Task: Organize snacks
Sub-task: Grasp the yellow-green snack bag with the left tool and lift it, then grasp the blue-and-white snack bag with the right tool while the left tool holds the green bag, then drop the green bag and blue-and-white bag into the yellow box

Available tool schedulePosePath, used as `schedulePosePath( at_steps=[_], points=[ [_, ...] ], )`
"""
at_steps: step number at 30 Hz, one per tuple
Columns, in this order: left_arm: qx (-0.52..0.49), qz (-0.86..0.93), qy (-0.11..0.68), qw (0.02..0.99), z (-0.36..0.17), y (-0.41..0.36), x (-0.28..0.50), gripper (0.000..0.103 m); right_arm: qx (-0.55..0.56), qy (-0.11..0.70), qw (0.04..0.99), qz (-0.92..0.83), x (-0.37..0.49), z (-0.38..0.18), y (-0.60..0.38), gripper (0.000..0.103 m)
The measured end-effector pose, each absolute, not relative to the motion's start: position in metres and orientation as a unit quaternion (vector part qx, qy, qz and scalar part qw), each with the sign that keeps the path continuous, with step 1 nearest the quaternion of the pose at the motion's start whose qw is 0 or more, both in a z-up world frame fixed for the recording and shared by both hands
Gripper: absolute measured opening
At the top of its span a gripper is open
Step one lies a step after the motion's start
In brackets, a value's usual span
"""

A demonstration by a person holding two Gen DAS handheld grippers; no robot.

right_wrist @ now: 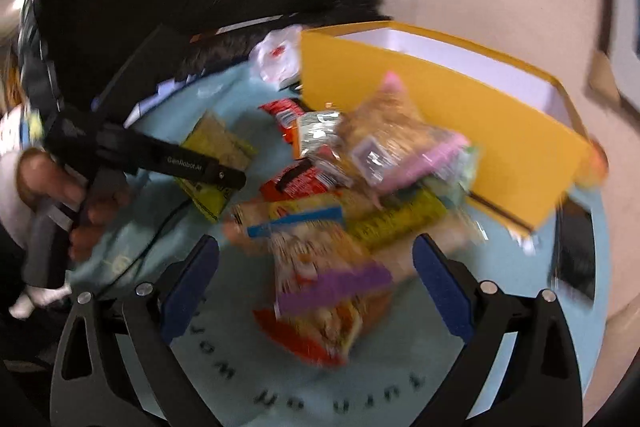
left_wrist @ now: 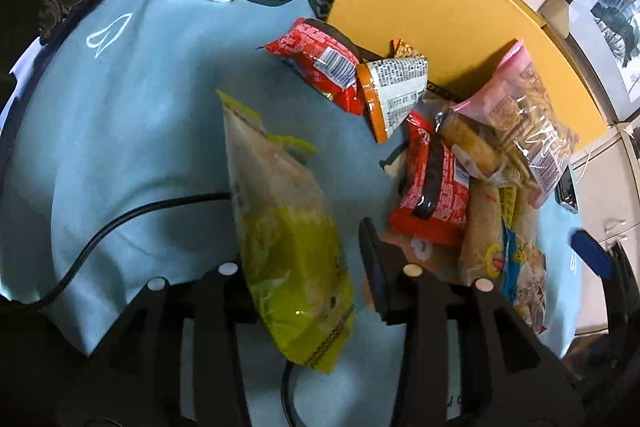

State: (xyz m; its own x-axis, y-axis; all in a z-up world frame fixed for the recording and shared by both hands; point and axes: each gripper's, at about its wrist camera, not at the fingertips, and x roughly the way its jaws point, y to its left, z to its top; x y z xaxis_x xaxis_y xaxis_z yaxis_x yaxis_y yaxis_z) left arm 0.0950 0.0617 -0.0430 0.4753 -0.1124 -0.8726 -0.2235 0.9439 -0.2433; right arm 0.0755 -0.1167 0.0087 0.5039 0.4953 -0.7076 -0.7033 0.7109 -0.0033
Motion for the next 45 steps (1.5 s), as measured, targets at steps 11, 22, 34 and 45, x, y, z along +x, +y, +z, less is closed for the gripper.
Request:
schedulePosePath(
  at_steps=[11,22,34,45],
  points=[
    [-0.128,0.011,0.483,0.866,-0.035,0.056,0.084,0.019,-0.055,0.367,0.847,0.380,0.085,0.009,-0.152,0.021],
    [-0.123,0.006,0.450,0.884,-0.004,0.050,0.076,0.018,0.063,0.348,0.851,0.387,0.088,0.018,-0.195,0.021],
    [-0.117,-0.047,0.389,0.912,0.060,0.032,0.079,0.018,0.120,0.273,0.884,0.361,0.096,0.079,-0.228,0.021],
    [-0.123,-0.060,0.384,0.913,0.067,0.021,0.099,0.018,0.118,0.259,0.889,0.358,0.122,0.091,-0.224,0.021]
  ],
)
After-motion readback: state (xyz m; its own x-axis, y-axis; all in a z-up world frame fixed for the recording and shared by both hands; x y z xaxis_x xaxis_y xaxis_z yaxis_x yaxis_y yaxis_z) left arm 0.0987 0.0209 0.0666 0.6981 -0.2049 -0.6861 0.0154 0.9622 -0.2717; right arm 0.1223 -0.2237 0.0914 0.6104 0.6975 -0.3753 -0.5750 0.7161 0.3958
